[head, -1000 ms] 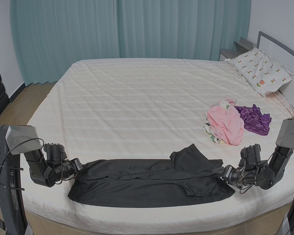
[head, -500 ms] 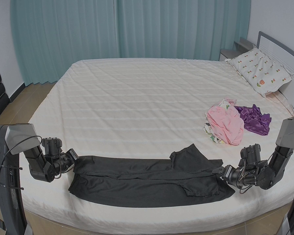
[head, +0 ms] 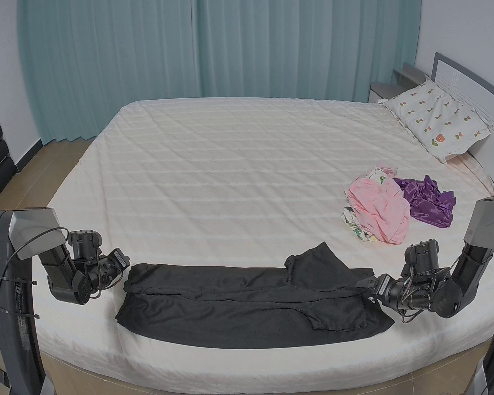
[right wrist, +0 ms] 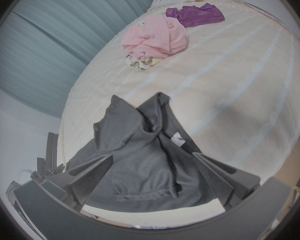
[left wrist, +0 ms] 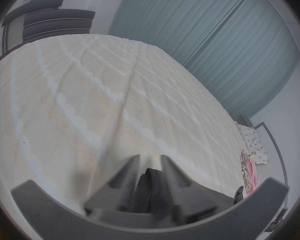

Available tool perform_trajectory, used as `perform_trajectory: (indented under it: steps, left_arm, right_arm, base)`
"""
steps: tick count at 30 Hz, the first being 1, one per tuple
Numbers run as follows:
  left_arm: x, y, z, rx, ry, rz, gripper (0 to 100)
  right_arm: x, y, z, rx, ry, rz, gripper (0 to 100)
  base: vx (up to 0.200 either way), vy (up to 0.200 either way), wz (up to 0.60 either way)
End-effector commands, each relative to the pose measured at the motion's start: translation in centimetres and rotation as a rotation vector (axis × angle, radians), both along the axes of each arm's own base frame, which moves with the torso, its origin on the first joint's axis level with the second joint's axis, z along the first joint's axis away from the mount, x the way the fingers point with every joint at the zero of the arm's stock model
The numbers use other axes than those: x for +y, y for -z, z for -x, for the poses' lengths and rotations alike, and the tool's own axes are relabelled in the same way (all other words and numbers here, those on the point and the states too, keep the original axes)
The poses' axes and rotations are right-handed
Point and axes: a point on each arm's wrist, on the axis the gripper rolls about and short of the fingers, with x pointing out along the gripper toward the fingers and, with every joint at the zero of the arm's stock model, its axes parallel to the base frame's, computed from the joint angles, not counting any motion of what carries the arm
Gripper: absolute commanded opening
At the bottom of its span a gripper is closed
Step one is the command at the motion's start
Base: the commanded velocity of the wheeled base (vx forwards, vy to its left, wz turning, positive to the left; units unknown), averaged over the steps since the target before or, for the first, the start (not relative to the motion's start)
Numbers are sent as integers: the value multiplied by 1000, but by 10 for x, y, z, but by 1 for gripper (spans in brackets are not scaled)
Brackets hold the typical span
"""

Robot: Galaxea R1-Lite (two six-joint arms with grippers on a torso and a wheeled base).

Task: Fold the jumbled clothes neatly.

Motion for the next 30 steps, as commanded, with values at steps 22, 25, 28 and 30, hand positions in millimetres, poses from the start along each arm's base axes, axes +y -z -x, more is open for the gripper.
perform_trajectory:
  steps: [22,25,28,30]
  left_arm:
    - [3,-5,7,5,-68,115,100]
    - [3,-5,7,5,-68,115,100]
    - [3,-5,7,5,-68,115,100]
    - [3,-5,7,5,-68,115,100]
  right_arm:
    - [40,30,-97,3,-196,80,100]
    - [41,35,-97,13,-215,95,100]
    - [40,36,-97,13,-225,111,0]
    - [39,30,-94,8,-224,112,0]
  base:
    - [0,0,0]
    - [0,0,0]
    - [0,0,0]
    - [0,0,0]
